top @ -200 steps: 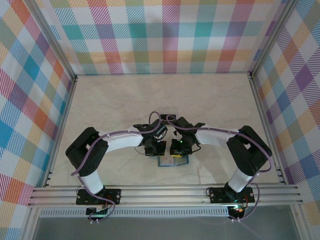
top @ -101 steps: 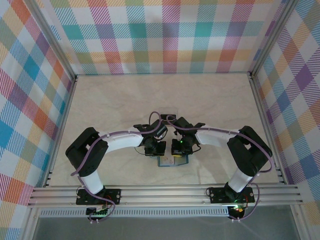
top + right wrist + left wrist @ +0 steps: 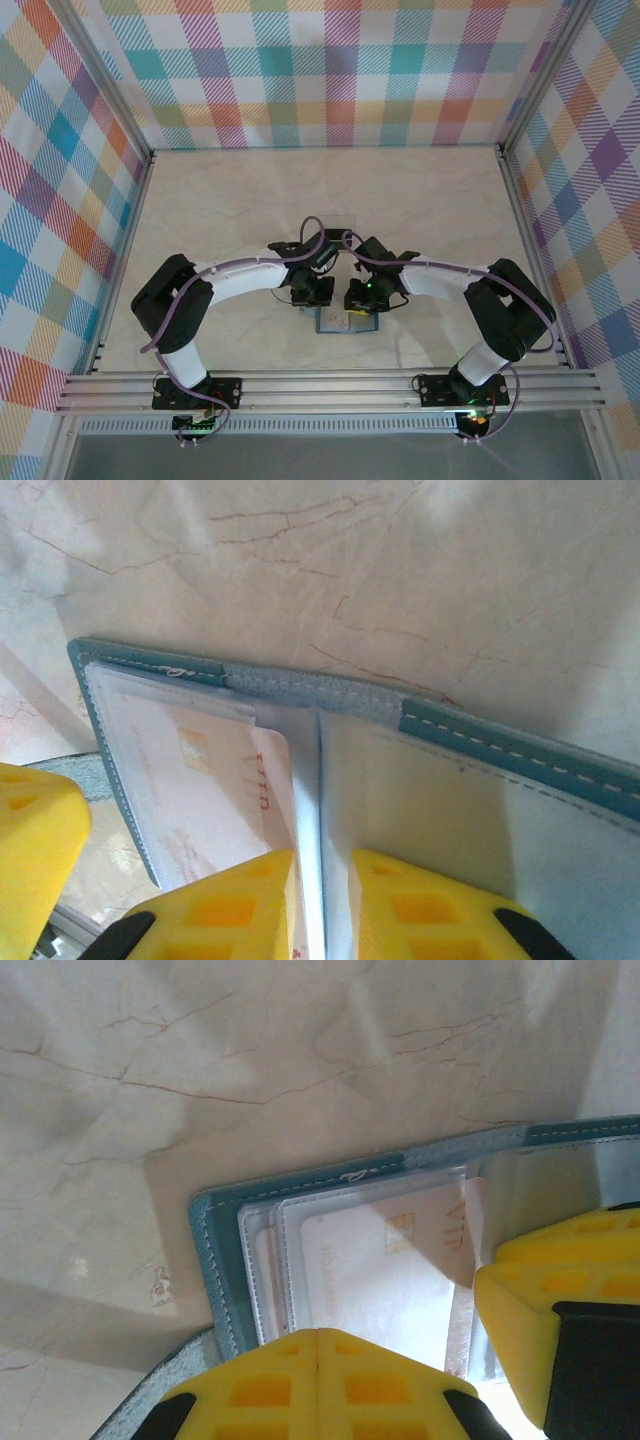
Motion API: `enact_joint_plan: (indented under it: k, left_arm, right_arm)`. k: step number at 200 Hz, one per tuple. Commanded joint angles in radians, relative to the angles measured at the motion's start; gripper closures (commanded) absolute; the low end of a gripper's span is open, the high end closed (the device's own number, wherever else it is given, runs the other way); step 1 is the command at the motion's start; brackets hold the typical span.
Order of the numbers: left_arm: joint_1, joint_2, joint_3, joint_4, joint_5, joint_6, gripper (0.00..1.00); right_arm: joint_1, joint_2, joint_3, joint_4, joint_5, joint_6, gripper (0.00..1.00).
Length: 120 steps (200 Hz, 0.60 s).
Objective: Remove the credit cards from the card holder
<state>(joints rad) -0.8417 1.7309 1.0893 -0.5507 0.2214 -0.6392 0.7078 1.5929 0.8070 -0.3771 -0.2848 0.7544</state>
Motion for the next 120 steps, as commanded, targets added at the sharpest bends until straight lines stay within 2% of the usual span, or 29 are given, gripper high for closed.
enact_joint_plan:
  k: [1,33,78,120]
  left_arm:
    - [-0.031,0.012,0.033,-0.026,0.026,0.011,0.94]
    - [-0.047,0.066,0.039,-0.03,0.019,0.017,0.94]
    - [-0.05,0.097,0.007,-0.071,-0.058,0.033,0.94]
    - [-0.05,0.106,-0.033,-0.05,-0.05,0.03,0.94]
  right_arm:
    - [-0.011,-0.019,-0.029,0.057,-0.048,0.023,0.77]
    - [-0.02,-0.019,-0.053,0.1,-0.074,0.032,0.77]
    - [-0.046,-0.007,-0.095,0.188,-0.136,0.043,0.78]
    - [-0.061,0.005,-0.137,0.287,-0.2,0.06,0.81]
